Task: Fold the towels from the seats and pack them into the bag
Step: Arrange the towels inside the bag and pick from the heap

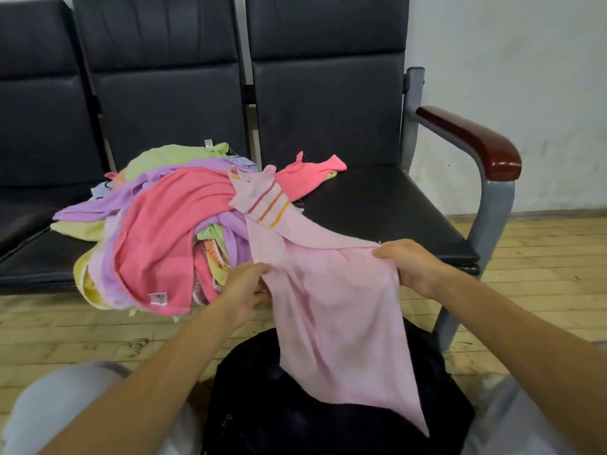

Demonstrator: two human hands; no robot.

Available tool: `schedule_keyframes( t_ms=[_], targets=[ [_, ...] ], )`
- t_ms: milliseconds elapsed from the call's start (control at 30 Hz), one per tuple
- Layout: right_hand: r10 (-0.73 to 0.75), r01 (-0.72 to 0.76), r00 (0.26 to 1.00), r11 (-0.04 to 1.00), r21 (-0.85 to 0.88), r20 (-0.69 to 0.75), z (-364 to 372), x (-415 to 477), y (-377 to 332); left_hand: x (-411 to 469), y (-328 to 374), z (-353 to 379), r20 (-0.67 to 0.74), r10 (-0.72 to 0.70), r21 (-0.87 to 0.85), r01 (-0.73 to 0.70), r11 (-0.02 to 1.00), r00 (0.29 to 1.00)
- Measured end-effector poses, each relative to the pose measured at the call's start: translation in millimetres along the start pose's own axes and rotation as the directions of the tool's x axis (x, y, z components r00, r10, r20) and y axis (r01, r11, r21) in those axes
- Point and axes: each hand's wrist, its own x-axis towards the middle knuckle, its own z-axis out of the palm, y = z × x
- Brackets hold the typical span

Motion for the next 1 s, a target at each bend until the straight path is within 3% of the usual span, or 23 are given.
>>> schedule_keyframes(
  t_ms=[200,367,567,667,833,933,1000],
  targets=[
    [-0.112,0.103,0.993,0.967,-0.231,-0.027,3,1,-9,-7,-7,-10,0.05,-0.038,0.044,0.036,0.998,0.998],
    [-0.276,0.212,0.961,0.812,-0.543,-0.037,10,9,-5,-8,-11,-19,0.047,-0.016,0.117,0.01,0.993,0.999],
    [-0.25,0.237,0.965,0.712,-0.662,0.077,6,6,-7,-2,-9,-12,0.076,0.084,0.17,-0.096,0.981,0.994],
    [-0.246,0.24,0.967,0.802,-0.547,0.063,-1,4,-14,-1,-1,-8,0.103,0.208,0.293,-0.23,0.928,0.973],
    [-0.252,0.231,0.966,0.936,-0.267,-0.05,-20,1,-25,-5,26,-24,0.18,0.499,0.593,-0.499,0.632,0.847],
    [-0.218,0.214,0.962,0.976,-0.038,-0.164,-27,-1,-33,-11,46,-34,0.113,0.573,0.549,-0.532,0.645,0.812],
    [-0.169,0.2,0.964,0.971,0.135,-0.207,-31,-1,-39,-10,57,-43,0.035,0.544,0.434,-0.503,0.747,0.838]
  ],
)
